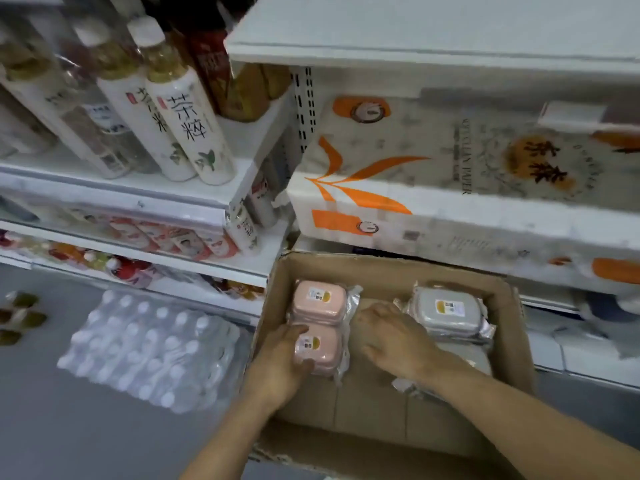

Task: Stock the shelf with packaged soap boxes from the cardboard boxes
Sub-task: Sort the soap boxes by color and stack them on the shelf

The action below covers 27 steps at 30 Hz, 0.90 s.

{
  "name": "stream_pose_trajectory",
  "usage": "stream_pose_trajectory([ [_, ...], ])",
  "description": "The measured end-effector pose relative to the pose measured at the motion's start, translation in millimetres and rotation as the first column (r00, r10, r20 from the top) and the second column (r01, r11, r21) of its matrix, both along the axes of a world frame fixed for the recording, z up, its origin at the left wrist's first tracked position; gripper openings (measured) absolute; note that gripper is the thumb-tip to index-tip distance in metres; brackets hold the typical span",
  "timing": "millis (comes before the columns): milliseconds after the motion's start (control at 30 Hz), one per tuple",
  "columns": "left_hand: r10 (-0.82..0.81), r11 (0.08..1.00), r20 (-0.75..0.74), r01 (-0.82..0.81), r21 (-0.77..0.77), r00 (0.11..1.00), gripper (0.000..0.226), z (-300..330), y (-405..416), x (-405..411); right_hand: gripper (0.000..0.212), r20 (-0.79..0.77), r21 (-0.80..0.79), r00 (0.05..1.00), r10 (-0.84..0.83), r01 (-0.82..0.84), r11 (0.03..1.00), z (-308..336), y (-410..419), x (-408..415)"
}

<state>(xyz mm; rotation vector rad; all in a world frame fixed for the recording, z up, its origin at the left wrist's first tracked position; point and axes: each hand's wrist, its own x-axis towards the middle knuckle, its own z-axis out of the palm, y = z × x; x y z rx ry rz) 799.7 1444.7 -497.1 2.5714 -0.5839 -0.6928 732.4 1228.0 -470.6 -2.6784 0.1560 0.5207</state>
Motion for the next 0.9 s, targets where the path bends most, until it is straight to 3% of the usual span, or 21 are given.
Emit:
stream_pose_trajectory([
  [67, -0.086, 0.993, -0.011, 0.086, 0.076, 0.996, 0.062, -28.4, -6.5, 1.5, 0.049, -0.010, 0.001, 1.000, 0.000, 0.000, 1.000, -35.0, -2.2, 16.2],
  [167, -0.269, 0.948, 0.088, 0.247, 0.198, 0.959, 0.069, -67.0, -13.6, 14.4, 0.065, 0.038, -0.003, 0.999, -0.003, 0.004, 1.000, -84.6, -5.1, 47.0],
  [300, -0.482, 0.781, 0.066, 0.394, 0.485, 0.874, 0.082, -98.3, -19.0, 34.3, 0.072, 0.062, -0.006, 0.998, 0.020, -0.019, 1.000, -134.6, -2.0, 86.0],
  [467, -0.438, 0.824, 0.032, 0.387, 0.414, 0.898, 0.085, -125.5, -18.7, 49.2, 0.093, 0.023, -0.098, 0.997, 0.067, -0.064, 0.993, -168.1, 8.8, 115.2],
  [600, -0.422, 0.846, 0.067, 0.367, 0.386, 0.904, 0.092, -134.2, -19.0, 48.8, 0.090, 0.077, -0.186, 0.991, 0.108, -0.092, 0.978, -171.7, 14.6, 120.0],
  [767, -0.344, 0.893, 0.157, 0.271, 0.360, 0.926, 0.089, -110.8, -14.5, 34.2, 0.088, 0.162, -0.197, 0.984, 0.077, -0.044, 0.979, -135.7, -3.6, 101.4],
  [900, -0.296, 0.935, 0.240, 0.229, 0.271, 0.925, 0.092, -71.3, -9.2, 10.9, 0.084, 0.241, -0.158, 0.970, -0.040, 0.080, 0.984, -82.3, -26.2, 64.3],
])
